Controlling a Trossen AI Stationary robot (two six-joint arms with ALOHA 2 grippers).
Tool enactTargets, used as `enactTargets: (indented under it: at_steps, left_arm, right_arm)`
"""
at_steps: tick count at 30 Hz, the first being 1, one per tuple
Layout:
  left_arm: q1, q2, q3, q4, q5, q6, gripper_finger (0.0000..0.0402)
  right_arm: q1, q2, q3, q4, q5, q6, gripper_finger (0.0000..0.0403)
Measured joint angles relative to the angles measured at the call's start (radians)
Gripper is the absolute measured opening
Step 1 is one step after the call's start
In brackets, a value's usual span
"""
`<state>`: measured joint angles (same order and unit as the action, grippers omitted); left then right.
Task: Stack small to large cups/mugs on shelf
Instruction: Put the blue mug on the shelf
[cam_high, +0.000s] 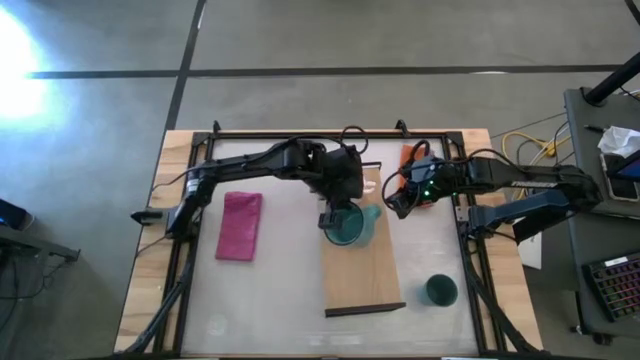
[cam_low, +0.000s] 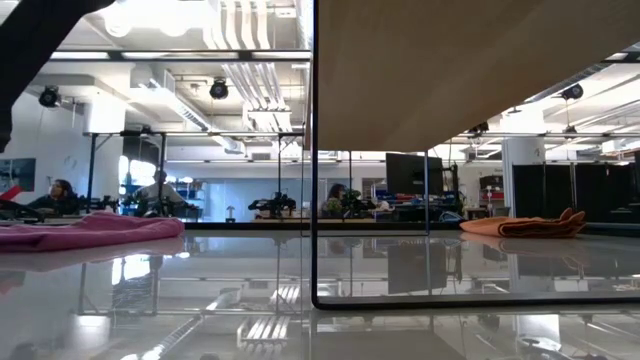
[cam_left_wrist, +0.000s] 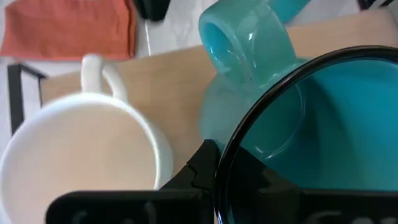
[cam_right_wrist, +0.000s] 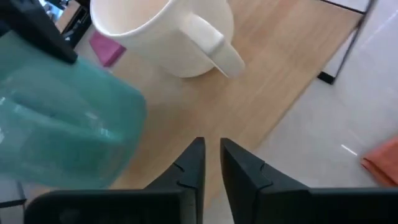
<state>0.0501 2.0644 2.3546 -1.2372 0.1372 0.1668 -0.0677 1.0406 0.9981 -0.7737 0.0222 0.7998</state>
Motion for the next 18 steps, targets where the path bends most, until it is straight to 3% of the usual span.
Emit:
enactTargets:
  at_steps: [18]
  left_arm:
    - [-0.008, 0.012, 0.001, 0.042, 0.022, -0.032, 0.0029]
  right_arm:
    - [0.005, -0.033, 0.000, 0.099, -0.008, -0.068, 0.0028]
